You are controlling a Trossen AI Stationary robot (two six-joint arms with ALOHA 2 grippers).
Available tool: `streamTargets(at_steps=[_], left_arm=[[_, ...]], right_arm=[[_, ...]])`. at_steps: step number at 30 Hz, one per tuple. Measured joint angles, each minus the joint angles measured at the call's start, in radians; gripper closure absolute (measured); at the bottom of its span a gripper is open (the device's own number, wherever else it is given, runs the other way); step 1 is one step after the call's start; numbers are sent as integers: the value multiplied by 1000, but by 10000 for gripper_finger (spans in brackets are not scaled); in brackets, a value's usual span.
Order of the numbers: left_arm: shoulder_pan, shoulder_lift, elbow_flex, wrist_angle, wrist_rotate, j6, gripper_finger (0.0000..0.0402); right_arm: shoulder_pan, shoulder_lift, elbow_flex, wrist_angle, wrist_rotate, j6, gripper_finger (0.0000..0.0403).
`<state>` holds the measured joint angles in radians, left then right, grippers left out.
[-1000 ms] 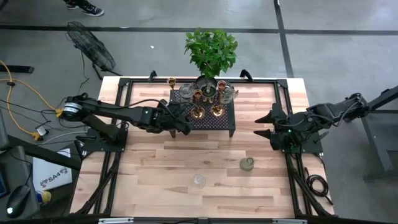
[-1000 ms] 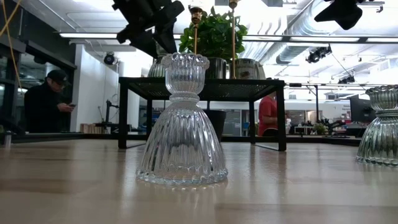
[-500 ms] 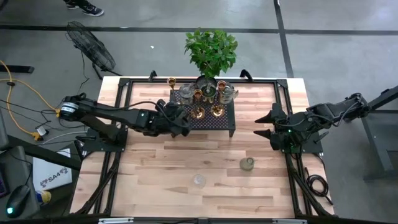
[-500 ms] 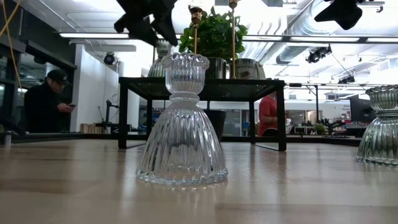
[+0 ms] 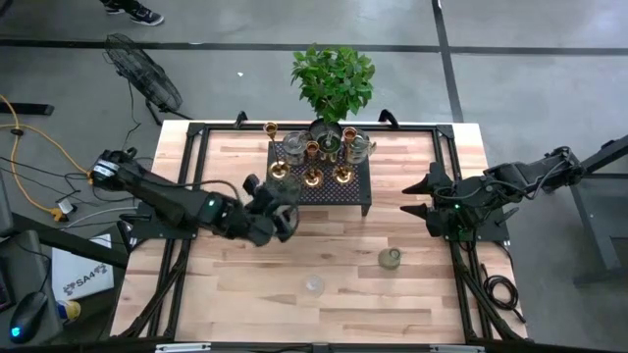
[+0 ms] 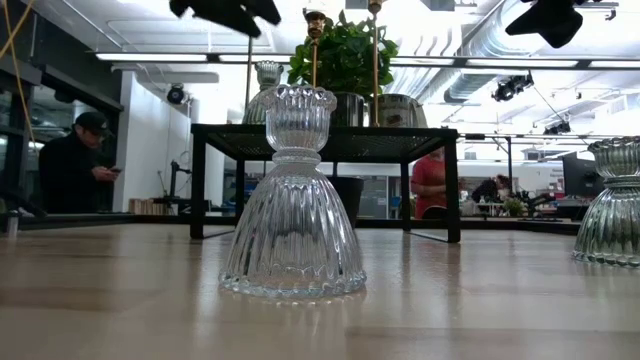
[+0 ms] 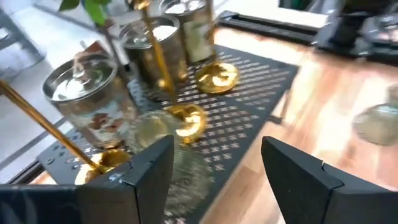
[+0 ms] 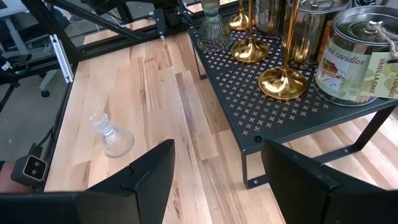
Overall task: Pick & Place candle stick holders
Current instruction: Put the transparent candle holder on the shelf aligned with the green candle holder
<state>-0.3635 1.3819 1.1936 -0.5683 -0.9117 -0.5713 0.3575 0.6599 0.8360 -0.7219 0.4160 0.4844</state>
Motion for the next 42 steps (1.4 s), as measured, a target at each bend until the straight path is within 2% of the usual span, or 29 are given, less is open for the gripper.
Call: streamTargets(at_steps=[6,10,14,23,28,32,36,42], left_arm=[[-89,0,0,-22,-87,2,164],[-152,1,-10,-101,-55,-17,164],[-217,4,-87,-98,5,-39,164],[-320,4,-238,129,44,-116,164],[-339,26,-293,212,140,-108,164],[-352,80,-301,323,236,-24,164],[-351,150,-301,491,273,73,164],[-364,245,-298,592,292,39,165]], right_arm=[[0,0,0,0,0,0,170],[0,0,0,0,0,0,170],[0,0,0,0,0,0,170],[0,0,0,0,0,0,170],[0,0,0,0,0,0,170],[0,0,0,0,0,0,170],[0,0,0,0,0,0,170],[0,0,0,0,0,0,170]])
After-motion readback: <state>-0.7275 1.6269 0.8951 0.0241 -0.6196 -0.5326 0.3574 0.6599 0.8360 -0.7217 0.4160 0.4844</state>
